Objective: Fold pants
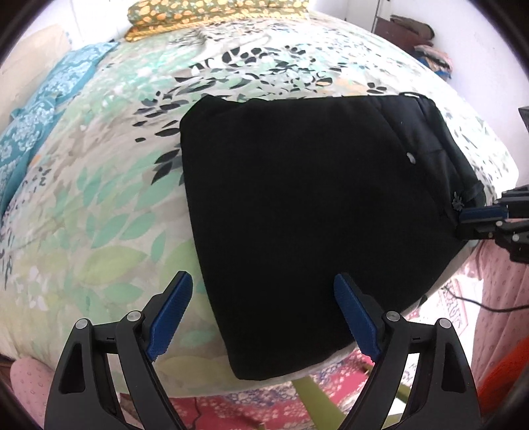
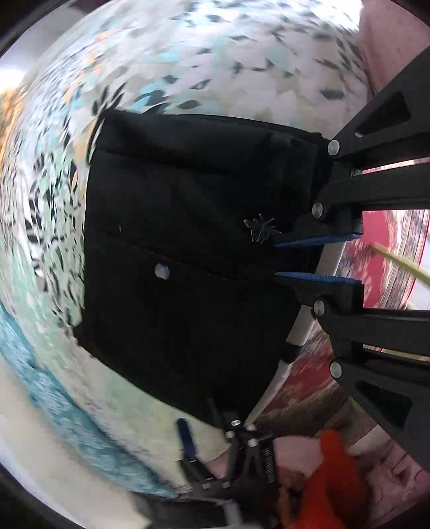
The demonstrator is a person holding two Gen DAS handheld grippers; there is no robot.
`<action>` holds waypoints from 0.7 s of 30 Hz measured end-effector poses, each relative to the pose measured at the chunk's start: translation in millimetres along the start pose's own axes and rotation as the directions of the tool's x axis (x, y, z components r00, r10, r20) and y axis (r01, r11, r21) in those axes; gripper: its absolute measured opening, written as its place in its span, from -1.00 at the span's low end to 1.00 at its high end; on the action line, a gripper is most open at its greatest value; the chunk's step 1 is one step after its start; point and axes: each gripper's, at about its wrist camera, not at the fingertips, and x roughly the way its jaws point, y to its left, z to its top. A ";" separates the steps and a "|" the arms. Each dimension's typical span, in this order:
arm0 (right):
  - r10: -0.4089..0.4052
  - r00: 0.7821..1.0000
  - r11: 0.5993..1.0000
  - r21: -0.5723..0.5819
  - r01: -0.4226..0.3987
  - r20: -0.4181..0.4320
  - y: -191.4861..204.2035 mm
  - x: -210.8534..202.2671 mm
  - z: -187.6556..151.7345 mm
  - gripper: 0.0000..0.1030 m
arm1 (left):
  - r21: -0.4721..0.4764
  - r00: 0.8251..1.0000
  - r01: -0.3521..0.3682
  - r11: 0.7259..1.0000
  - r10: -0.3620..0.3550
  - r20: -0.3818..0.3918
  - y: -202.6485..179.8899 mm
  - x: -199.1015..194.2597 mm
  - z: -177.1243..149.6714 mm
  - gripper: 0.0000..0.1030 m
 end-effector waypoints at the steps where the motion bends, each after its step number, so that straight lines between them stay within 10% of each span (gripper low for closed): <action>1: 0.015 1.000 1.000 0.020 -0.015 0.002 -4.1 -1.0 -1.7 -0.68 | -0.003 1.000 0.001 1.000 -0.001 0.001 0.7 -0.9 0.0 0.75; 21: -0.028 0.997 0.999 0.036 0.030 -0.070 -5.9 -0.2 -20.6 -0.47 | -0.067 1.000 -0.013 0.998 0.015 0.023 18.0 -11.3 -1.4 0.77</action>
